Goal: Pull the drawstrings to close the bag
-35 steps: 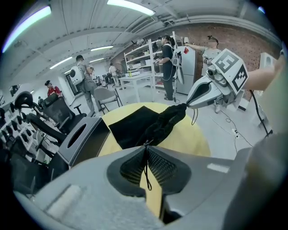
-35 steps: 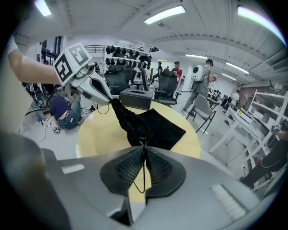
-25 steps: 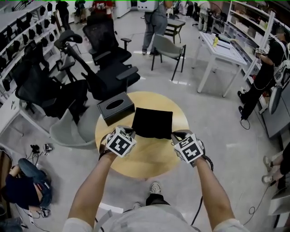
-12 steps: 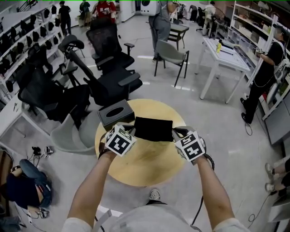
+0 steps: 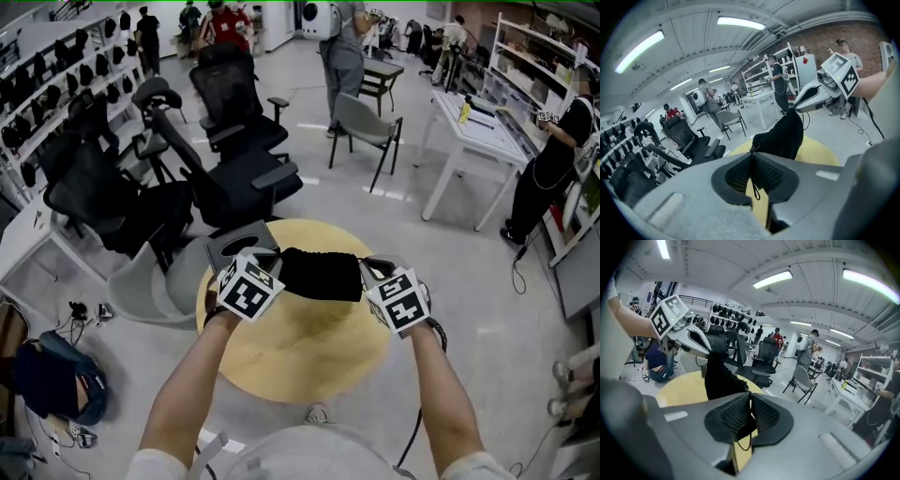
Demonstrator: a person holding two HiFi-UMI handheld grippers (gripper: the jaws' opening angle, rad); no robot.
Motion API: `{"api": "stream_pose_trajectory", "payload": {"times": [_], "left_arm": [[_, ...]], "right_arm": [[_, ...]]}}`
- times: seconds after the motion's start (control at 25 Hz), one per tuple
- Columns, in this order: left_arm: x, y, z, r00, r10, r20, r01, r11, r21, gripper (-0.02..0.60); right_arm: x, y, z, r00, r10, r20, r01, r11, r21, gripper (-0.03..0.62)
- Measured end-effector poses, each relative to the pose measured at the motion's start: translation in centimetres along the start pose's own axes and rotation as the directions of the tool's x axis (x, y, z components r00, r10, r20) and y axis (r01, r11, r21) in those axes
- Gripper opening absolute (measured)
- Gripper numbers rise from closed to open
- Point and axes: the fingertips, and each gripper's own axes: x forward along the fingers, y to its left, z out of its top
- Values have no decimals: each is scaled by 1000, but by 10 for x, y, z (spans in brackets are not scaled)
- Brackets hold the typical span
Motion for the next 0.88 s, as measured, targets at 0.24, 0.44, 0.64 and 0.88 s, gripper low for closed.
{"api": "stream_pose_trajectory", "payload": {"times": [0.24, 0.44, 0.64, 0.88], "left_arm": [[1, 22, 23, 998, 52, 24, -52, 999, -4, 17], [-1, 34, 43, 994, 91, 60, -90, 996, -13, 17], [-7, 47, 59, 989, 119, 92, -119, 993, -3, 18], [-20, 63, 70, 979, 151, 135, -153, 988, 2, 18]], "right_arm": [[7, -22, 28, 998, -7, 56, 8, 1000, -17, 23], [5, -39, 46, 995, -19, 94, 22, 999, -35, 23], [2, -49, 70, 991, -30, 130, 35, 999, -37, 23], [-4, -52, 94, 983, -79, 167, 87, 995, -42, 23]]}}
